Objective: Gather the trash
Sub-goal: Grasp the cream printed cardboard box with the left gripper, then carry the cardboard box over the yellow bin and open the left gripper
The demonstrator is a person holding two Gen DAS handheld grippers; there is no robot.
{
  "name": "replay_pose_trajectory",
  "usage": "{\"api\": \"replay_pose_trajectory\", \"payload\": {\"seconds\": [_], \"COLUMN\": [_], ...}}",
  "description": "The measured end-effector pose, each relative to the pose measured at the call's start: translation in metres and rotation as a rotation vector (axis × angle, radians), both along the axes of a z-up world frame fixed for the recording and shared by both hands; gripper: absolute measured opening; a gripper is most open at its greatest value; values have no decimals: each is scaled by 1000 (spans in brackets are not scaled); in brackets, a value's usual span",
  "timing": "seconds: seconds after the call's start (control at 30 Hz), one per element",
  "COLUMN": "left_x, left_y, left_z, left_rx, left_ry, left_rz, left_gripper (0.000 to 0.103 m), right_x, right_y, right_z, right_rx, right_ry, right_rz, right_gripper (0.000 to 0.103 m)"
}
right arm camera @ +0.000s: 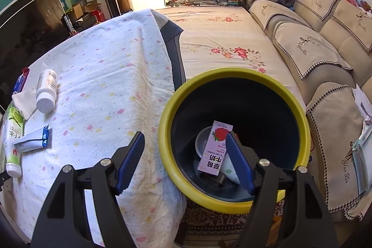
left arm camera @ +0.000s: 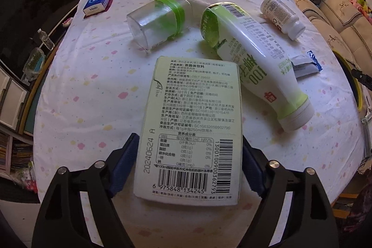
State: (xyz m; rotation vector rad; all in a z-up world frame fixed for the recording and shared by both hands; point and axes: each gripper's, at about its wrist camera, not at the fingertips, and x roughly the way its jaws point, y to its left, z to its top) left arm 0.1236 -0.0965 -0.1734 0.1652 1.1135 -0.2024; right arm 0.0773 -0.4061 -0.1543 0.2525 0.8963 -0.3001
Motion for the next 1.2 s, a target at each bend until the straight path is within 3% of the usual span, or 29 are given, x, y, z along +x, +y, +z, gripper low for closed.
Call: {"api": "replay_pose_trajectory", "payload": {"seconds": [0.23,0.3,0.6,0.8,1.0,1.2], "left_x": [13,13,-2,-22,-36,-33], "left_y": [-6,-6,5,5,-25,-97], "left_z": [-5,-3,14,44,82,107], "left_rx": [0,-2,-24,-48,-92,-139], "left_ry": [5,0,-62,-133,-211,-239], "left_rz": [-24,-36,-32,-54,-162,-349], "left_gripper": [87,72,71,71,71,71], "right_x": [1,1,3,-4,-21,-43], "right_y": [5,5,8,5,-4,-22], "right_z": [-1,-1,-5,0,9,15], "right_rx": [-10,-11,-7,-17,-26,-37], "right_ry": [16,15,23,13,-6,-19], "right_rz": [18,19,30,20,-12,-54], "right_gripper": [68,69,69,69,69,69]}}
